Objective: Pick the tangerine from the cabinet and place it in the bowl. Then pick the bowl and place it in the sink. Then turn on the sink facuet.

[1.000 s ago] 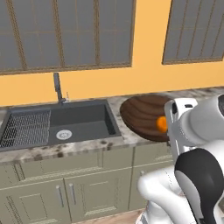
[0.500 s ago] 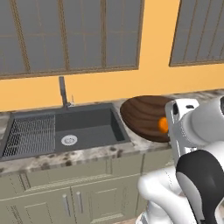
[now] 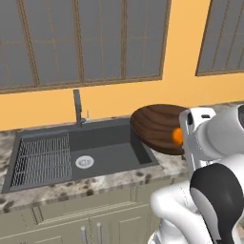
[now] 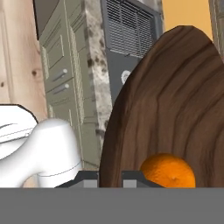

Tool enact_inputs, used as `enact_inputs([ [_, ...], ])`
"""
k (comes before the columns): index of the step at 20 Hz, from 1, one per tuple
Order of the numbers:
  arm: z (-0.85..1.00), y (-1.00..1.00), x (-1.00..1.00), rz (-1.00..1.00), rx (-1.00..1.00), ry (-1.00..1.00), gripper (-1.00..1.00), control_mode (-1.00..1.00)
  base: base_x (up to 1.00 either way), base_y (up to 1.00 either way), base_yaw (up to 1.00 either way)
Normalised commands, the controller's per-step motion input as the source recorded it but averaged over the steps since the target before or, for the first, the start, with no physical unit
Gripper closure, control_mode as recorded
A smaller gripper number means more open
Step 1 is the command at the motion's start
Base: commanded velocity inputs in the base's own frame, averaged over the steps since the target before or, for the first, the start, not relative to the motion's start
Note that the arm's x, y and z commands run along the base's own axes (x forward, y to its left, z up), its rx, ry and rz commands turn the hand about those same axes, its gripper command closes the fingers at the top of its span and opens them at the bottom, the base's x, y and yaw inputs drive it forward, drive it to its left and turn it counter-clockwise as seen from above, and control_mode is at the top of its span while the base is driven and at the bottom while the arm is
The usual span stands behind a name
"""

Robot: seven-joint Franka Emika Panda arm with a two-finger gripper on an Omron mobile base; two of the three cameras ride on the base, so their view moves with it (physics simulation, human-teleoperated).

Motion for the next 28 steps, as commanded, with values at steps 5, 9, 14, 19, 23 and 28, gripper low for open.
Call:
enact_inputs([
  [5,0.0,0.0,0.0,0.0,0.0,0.0,1.0,1.0,0.5,-0.01,-0.02],
  [9,0.0,0.0,0.0,0.0,0.0,0.0,1.0,1.0,0.42,0.0,0.0],
  [14,0.0,0.0,0.0,0.0,0.0,0.0,1.0,1.0,0.11,-0.09,0.0],
  [19,0.0,-0.05,0.02,0.0,0.02,0.02,1.0,-1.0,0.06,-0.15,0.0],
  [23,-0.08,-0.21,0.16,0.19,0.04,0.15,1.0,-1.0,0.0,0.0,0.0],
  [28,-0.29,-0.1,0.4,0.5,0.0,0.09,1.0,-1.0,0.0,0.0,0.0],
])
